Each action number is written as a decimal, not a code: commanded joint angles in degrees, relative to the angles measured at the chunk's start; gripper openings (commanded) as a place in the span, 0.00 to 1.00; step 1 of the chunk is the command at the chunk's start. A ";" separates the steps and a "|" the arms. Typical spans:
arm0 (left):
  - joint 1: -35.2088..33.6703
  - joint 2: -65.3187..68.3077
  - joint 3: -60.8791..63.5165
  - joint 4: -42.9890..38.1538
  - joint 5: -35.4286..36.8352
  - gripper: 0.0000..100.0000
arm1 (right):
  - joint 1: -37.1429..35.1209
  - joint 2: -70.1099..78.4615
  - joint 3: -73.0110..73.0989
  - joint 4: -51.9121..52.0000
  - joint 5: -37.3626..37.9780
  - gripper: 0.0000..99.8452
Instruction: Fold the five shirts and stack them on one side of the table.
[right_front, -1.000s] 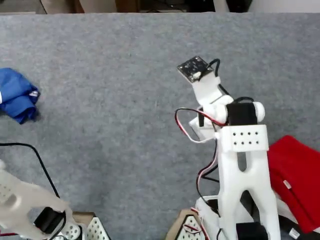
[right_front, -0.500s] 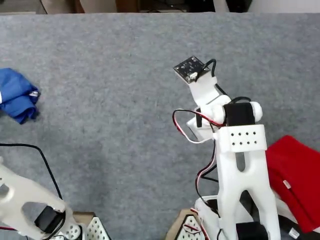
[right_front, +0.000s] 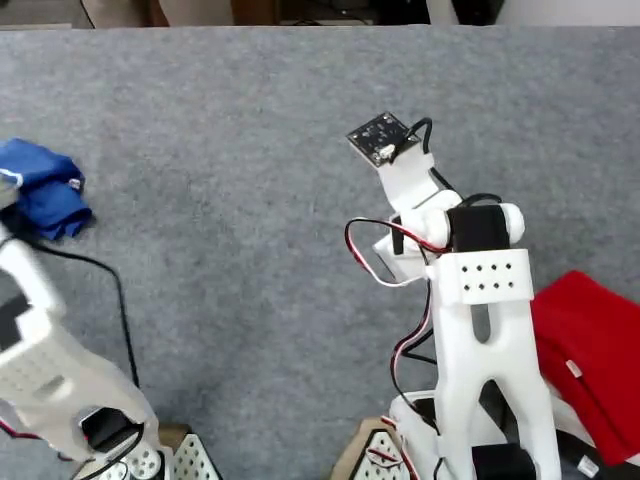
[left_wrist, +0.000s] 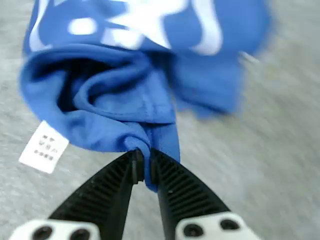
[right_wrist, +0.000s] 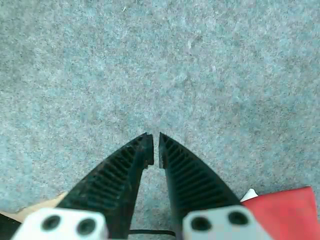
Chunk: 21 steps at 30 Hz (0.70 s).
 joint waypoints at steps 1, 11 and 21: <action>13.63 -11.56 5.89 1.85 0.18 0.02 | -0.22 -0.22 -0.04 -0.53 -0.26 0.04; 59.69 -39.69 33.58 -13.10 7.30 0.02 | 11.91 -0.31 -0.04 -0.44 -0.18 0.04; 80.88 -46.81 43.16 -26.73 9.05 0.09 | 21.41 -0.31 -0.04 -0.44 3.34 0.04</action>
